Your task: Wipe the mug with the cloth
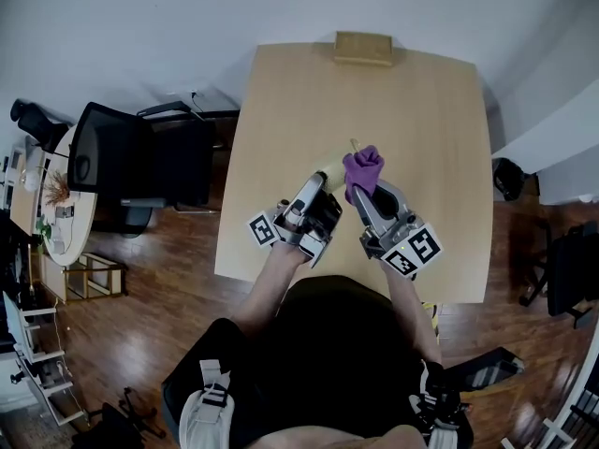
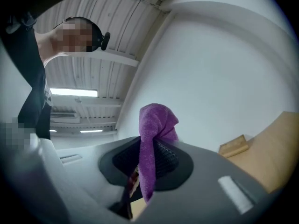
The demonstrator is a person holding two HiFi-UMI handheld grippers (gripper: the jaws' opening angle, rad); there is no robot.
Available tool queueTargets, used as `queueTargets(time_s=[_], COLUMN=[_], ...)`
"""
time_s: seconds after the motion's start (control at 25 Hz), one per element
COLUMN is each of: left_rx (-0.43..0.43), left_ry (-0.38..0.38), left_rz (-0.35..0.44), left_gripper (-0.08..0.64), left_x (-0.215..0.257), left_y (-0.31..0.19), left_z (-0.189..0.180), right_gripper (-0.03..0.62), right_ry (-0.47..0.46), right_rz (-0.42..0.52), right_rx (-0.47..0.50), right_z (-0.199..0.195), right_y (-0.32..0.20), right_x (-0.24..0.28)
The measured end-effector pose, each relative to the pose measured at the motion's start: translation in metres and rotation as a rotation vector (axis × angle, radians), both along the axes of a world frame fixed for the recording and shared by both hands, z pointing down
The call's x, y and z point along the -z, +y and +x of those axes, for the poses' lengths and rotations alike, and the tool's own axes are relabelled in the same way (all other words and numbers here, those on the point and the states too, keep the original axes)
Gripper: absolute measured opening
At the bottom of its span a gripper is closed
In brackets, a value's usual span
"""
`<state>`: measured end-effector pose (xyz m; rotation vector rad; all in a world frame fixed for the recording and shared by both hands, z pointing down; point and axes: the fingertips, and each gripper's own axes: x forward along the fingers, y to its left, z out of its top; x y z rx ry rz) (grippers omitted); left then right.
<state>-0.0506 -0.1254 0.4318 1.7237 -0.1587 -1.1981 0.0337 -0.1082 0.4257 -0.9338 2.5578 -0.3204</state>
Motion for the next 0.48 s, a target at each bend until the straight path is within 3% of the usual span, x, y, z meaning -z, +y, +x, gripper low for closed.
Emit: queueTargets(time_s=[0.28,0.4,0.48], left_rx=[0.000,0.020,0.033], left_ry=[-0.096,-0.086,-0.069], left_rz=[0.048,0.015,0.006], left_gripper=[0.046,0.048,0.046], left_x=[0.003,-0.003,-0.004], left_y=[-0.001,-0.003,-0.004], left_z=[0.005,0.000,-0.004], right_gripper=[0.061,0.061,0.061], right_ry=[0.150,0.209,0.158], right_rz=[-0.017,-0.016,-0.004], right_rx=[0.227,0.213,0.128], right_z=[-0.046,-0.035,-0.010], right_y=[0.030,0.030,0.023], right_x=[-0.029,-0.032,-0.018])
